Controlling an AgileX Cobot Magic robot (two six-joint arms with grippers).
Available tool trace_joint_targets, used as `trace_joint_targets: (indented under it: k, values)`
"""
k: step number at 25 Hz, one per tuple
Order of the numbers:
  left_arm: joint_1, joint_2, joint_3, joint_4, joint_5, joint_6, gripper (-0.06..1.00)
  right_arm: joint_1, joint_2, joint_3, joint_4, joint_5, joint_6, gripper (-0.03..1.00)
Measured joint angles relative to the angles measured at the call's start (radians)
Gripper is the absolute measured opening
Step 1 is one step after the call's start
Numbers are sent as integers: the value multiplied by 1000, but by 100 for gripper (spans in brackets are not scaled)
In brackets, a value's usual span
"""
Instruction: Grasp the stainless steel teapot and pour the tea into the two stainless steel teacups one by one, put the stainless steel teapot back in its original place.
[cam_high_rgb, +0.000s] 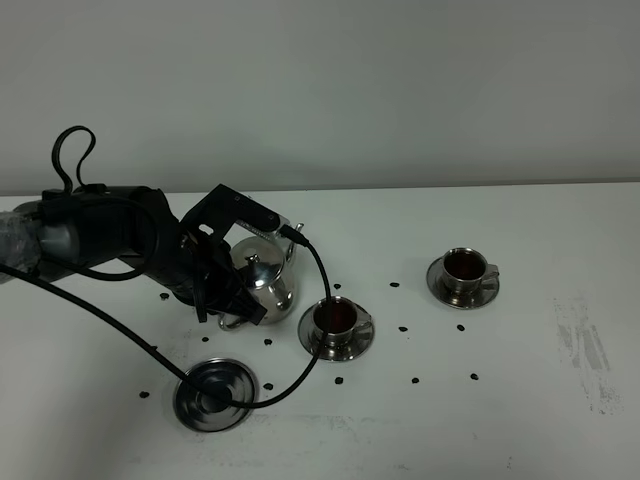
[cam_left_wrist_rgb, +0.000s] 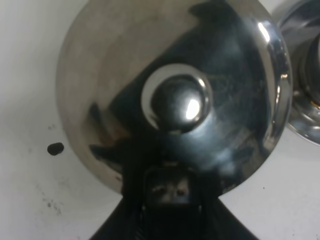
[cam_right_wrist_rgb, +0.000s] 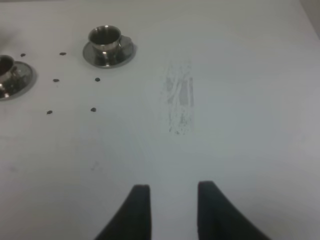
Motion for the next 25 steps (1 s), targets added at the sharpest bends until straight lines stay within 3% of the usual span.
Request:
trace_joint_targets:
  k: [10, 17, 25]
  values:
    - [-11, -179, 24, 21, 38, 45, 24, 0, 0, 0, 0, 0, 0, 23]
    - [-14, -382, 266, 17, 8, 65, 24, 0, 0, 0, 0, 0, 0, 23]
    - [-14, -512, 427, -25, 31, 67, 24, 0, 0, 0, 0, 0, 0, 23]
